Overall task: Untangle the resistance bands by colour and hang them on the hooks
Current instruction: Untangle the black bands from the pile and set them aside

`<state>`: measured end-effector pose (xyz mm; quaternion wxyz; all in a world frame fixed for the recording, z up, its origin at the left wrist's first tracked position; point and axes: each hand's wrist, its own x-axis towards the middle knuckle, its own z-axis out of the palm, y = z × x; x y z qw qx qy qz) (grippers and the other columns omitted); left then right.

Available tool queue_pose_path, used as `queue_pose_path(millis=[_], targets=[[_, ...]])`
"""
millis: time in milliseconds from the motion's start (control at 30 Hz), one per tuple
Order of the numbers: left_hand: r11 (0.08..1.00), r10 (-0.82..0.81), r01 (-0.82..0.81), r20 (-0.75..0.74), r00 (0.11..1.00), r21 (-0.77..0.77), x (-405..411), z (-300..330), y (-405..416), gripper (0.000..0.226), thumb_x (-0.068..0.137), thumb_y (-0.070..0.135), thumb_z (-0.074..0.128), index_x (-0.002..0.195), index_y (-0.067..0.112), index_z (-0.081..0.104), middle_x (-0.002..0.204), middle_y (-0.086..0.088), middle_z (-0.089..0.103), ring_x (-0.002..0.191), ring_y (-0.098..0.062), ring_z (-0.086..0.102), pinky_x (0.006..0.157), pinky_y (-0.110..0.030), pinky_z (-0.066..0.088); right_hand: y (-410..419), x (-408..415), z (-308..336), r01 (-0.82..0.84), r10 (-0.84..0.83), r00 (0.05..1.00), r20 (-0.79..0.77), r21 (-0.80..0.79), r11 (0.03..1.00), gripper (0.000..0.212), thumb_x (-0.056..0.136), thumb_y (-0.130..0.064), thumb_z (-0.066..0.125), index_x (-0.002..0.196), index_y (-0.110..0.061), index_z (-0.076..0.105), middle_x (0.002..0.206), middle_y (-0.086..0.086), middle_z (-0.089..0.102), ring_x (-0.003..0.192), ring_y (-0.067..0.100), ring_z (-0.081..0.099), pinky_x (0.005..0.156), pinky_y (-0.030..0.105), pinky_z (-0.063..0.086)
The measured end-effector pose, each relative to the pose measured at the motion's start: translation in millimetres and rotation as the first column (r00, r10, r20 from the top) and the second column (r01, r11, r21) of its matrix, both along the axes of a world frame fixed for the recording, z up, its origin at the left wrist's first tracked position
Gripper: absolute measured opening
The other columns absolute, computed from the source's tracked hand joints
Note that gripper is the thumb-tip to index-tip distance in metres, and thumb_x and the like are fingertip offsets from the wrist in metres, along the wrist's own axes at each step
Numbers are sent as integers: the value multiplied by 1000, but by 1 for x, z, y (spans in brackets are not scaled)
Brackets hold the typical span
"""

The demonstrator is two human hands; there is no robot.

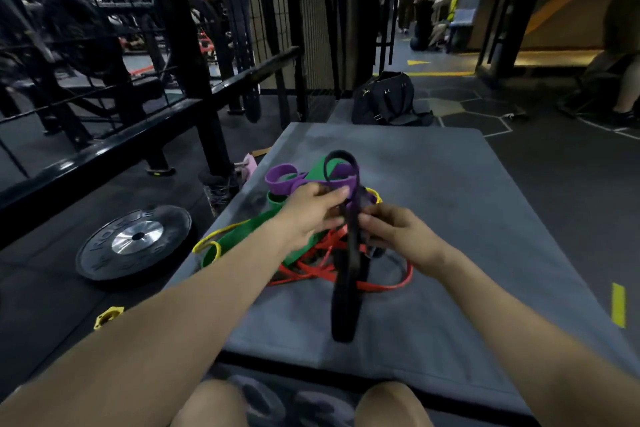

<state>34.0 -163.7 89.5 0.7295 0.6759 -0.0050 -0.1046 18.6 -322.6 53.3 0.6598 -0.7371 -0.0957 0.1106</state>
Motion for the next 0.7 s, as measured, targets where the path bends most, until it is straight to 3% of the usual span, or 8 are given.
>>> queue_pose_path(millis=[67,167,267,333,433,500,600,700], targets=[[994,12,-12,0,1000,-108,1,8,-27,2,91,10,55,89,10,54,74,-3,64,61,-10,64,53,-16,55,-1,-9,7,-77,78,997,-21,59,995,19,88,-17,59,107,-12,61,94,1,66,87,12,63,86,29,51],[992,30,-27,22,999,-120,6,16,-52,12,88,11,60,90,9,49,78,-5,56,69,-12,59,57,-15,55,-14,-12,16,111,-111,994,9,17,994,18,86,1,59,104,1,61,86,9,65,74,17,63,67,20,55],[999,-46,44,84,995,26,13,9,-65,14,89,11,59,79,11,48,72,-3,55,62,-5,59,60,-15,53,-42,-8,14,287,-285,958,33,-83,954,14,87,5,55,98,0,61,79,12,61,64,17,57,54,15,50],[966,-64,9,202,977,259,19,-12,-65,21,88,6,59,72,16,49,67,-1,54,54,-4,56,62,-21,51,-62,-6,8,378,-380,925,22,-168,910,7,87,2,58,91,-2,62,67,8,57,57,16,51,52,19,46],[702,-234,-71,323,917,708,19,-51,-64,11,80,5,66,87,10,60,82,-7,61,76,-19,59,79,-29,47,-94,-4,-13,498,-541,834,-102,-282,820,12,85,0,61,73,1,60,62,9,56,53,20,48,54,28,42],[449,-407,-74,278,870,891,14,-76,-63,32,76,14,69,106,9,59,109,-11,58,102,-26,57,93,-32,44,-111,-3,-29,530,-611,775,-161,-360,767,17,84,0,63,69,1,55,66,14,56,51,21,47,54,31,41],[-9,-630,-102,74,773,995,9,-97,-61,55,78,32,68,125,12,47,129,-10,46,124,-27,43,107,-35,34,-125,-3,-46,537,-650,744,-156,-439,720,18,81,0,64,69,-3,51,74,17,53,51,21,44,58,33,38],[-189,-674,-203,24,739,961,10,-99,-60,57,82,40,61,130,14,44,133,-7,47,127,-25,40,110,-33,28,-130,-3,-54,540,-664,735,-139,-472,697,14,80,-1,65,70,-1,56,69,15,53,51,22,44,56,32,36]])
